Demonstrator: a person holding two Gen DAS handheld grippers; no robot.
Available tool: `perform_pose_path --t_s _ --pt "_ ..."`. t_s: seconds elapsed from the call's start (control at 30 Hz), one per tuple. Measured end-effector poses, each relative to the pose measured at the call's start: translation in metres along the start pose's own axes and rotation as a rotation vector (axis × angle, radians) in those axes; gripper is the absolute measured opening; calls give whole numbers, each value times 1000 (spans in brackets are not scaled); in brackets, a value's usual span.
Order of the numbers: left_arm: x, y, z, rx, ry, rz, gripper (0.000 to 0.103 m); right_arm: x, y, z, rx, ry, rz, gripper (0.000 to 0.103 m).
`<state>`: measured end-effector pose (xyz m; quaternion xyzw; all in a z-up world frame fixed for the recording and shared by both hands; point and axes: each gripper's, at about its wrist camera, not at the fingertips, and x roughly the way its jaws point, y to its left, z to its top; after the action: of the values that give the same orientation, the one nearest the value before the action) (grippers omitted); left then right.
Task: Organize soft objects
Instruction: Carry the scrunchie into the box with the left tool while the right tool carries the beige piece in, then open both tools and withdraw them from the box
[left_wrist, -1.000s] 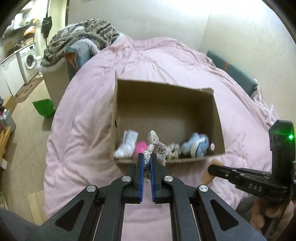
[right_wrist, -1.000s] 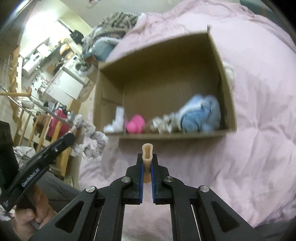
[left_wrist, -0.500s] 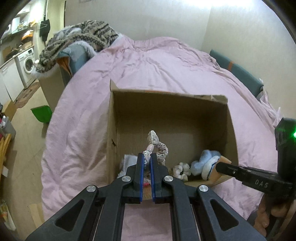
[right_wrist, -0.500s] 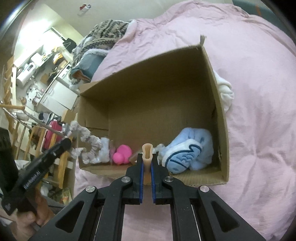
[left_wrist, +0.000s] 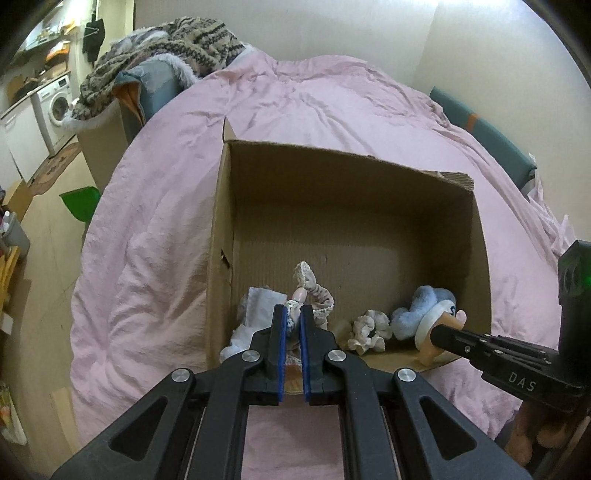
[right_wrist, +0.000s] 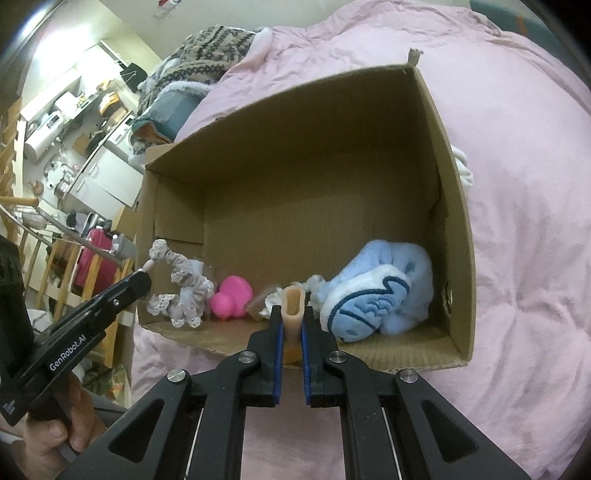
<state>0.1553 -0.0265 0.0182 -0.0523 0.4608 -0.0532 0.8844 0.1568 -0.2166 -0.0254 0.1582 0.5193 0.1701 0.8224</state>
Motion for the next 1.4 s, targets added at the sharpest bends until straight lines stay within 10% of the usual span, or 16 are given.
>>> perform_pose_path --t_s 0.57,0.77,1.33,1.4 --pt "4 -6 -4 33 2 42 15 7 2 3 4 10 -5 19" --pt "-4 -7 -4 34 -43 71 69 3 7 3 -1 -21 7 71" --pt "-42 10 -2 1 -168 128 70 -43 10 3 -26 -213 -65 102" --pt "-48 11 -4 3 -183 160 81 -50 11 -1 -39 -233 -80 103"
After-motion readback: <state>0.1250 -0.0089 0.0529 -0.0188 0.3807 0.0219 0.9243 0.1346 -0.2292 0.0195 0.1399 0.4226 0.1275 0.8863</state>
